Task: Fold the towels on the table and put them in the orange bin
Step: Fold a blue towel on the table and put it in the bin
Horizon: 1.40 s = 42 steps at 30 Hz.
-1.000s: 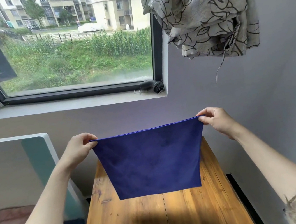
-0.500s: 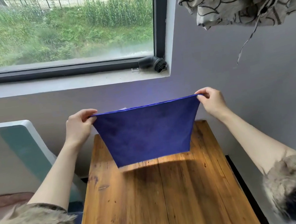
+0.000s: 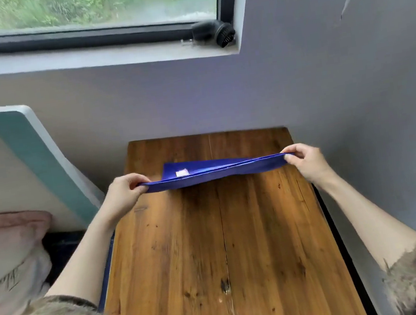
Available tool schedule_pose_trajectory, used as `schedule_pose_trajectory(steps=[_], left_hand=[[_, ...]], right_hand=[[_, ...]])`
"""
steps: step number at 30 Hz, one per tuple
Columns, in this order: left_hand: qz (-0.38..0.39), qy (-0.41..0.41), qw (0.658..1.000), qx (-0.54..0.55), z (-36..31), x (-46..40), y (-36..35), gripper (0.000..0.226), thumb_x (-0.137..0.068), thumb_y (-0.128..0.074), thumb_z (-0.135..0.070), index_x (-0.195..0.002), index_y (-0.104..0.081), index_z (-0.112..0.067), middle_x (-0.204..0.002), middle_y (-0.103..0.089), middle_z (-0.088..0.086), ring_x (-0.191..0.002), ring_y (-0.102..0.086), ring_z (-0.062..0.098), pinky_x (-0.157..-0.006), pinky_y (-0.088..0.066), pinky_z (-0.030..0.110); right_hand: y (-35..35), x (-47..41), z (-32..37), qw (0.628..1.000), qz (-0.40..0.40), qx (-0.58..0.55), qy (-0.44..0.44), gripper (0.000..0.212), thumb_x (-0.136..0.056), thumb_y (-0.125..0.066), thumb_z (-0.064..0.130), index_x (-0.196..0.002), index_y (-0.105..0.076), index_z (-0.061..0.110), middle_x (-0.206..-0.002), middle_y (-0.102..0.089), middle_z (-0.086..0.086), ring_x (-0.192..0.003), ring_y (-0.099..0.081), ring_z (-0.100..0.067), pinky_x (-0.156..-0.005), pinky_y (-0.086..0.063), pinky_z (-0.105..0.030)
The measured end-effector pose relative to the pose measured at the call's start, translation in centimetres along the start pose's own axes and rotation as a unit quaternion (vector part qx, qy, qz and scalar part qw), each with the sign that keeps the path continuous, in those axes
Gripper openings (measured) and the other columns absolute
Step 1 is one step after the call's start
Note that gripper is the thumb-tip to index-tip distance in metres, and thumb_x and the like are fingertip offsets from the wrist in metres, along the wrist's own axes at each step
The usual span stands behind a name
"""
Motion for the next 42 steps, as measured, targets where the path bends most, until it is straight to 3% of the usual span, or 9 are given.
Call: schedule_pose_trajectory(steps=[3,7,12,16,20,24,34,37,42], left_hand=[[0.061,0.054,0.997,-0.01,3.8,3.9,-3.7,0.021,-0.082,-0.062,0.001,-0.075,-0.065,-0.018,-0.073,-0.064,-0.005,-0.072,-0.057,0.012,-0.064,-0.041,0.014],[0.179,0.135,0.974,-0.024,8.1,7.9,-7.3,0.019,-0.084,-0.06,0.002,-0.075,-0.065,-0.014,-0.082,-0.067,0.003,-0.08,-0.06,0.017,-0.072,-0.046,0.025],[0.291,0.185,0.937,-0.051,10.3,10.6,-9.0,0.011,-0.086,-0.06,-0.005,-0.081,-0.064,-0.014,-0.085,-0.066,0.001,-0.085,-0.059,0.016,-0.067,-0.047,0.023],[0.272,0.195,0.942,-0.008,10.1,10.0,-8.8,0.01,-0.088,-0.058,-0.006,-0.087,-0.066,-0.011,-0.088,-0.067,0.003,-0.086,-0.061,0.016,-0.069,-0.047,0.022],[0.245,0.215,0.943,0.066,9.7,7.5,-8.5,0.013,-0.091,-0.056,-0.007,-0.094,-0.068,-0.008,-0.091,-0.07,0.006,-0.088,-0.063,0.016,-0.072,-0.049,0.023],[0.22,0.213,0.946,0.109,9.8,3.9,-8.9,0.012,-0.092,-0.056,-0.009,-0.094,-0.067,-0.004,-0.092,-0.069,0.008,-0.087,-0.062,0.017,-0.075,-0.049,0.024],[0.141,0.181,0.959,0.167,10.9,-3.9,-11.2,0.01,-0.091,-0.056,-0.01,-0.094,-0.066,-0.011,-0.091,-0.066,0.004,-0.083,-0.061,0.01,-0.068,-0.054,0.015],[0.136,0.2,0.955,0.17,12.1,-5.2,-12.3,0.01,-0.091,-0.057,-0.009,-0.096,-0.065,-0.009,-0.094,-0.065,0.009,-0.089,-0.06,0.016,-0.084,-0.05,0.028],[0.109,0.221,0.954,0.169,13.8,-6.8,-13.6,0.01,-0.091,-0.058,-0.009,-0.086,-0.066,-0.013,-0.086,-0.064,0.002,-0.083,-0.059,0.012,-0.082,-0.049,0.026]], right_hand=[[-1.9,4.6,-5.3,0.992,0.088,0.03,-0.085,0.014,-0.087,-0.055,-0.006,-0.094,-0.064,0.001,-0.091,-0.063,-0.011,-0.079,-0.056,-0.016,-0.07,-0.043,-0.011],[-3.2,10.0,-10.4,0.962,0.171,0.041,-0.207,0.015,-0.089,-0.052,-0.006,-0.099,-0.062,-0.004,-0.093,-0.062,-0.015,-0.081,-0.055,-0.02,-0.064,-0.045,-0.014],[-3.8,13.5,-13.3,0.923,0.232,0.025,-0.307,0.015,-0.091,-0.051,-0.001,-0.1,-0.062,-0.001,-0.089,-0.063,-0.012,-0.081,-0.058,-0.019,-0.069,-0.048,-0.021],[-4.2,12.9,-14.0,0.92,0.204,-0.023,-0.333,0.009,-0.091,-0.053,0.001,-0.098,-0.059,0.001,-0.077,-0.06,-0.007,-0.065,-0.054,-0.013,-0.066,-0.047,-0.021],[-4.9,10.7,-14.3,0.919,0.159,-0.115,-0.343,0.012,-0.093,-0.049,0.001,-0.088,-0.059,0.005,-0.082,-0.061,-0.009,-0.071,-0.056,-0.015,-0.07,-0.045,-0.024],[-5.7,7.5,-14.6,0.921,0.118,-0.171,-0.33,0.011,-0.094,-0.049,0.004,-0.091,-0.059,0.004,-0.07,-0.061,-0.002,-0.059,-0.058,-0.006,-0.063,-0.047,-0.021],[-7.6,0.9,-17.0,0.935,0.053,-0.213,-0.28,0.015,-0.093,-0.05,0.008,-0.085,-0.062,0.012,-0.078,-0.065,-0.001,-0.066,-0.06,-0.005,-0.062,-0.049,-0.022],[-8.5,-0.1,-18.0,0.937,0.054,-0.203,-0.279,0.015,-0.095,-0.049,0.008,-0.087,-0.061,0.01,-0.082,-0.064,-0.003,-0.072,-0.058,-0.009,-0.065,-0.048,-0.024],[-9.5,-1.2,-19.3,0.941,0.03,-0.168,-0.291,0.011,-0.095,-0.051,0.012,-0.092,-0.062,0.01,-0.092,-0.063,-0.007,-0.082,-0.059,-0.014,-0.069,-0.047,-0.026]])
Point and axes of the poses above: each hand's wrist, its own x-axis away from the middle knuckle, its own y-axis out of the back of the hand, z = x × y, the point moved 4 cm from there along -x, towards the middle knuckle
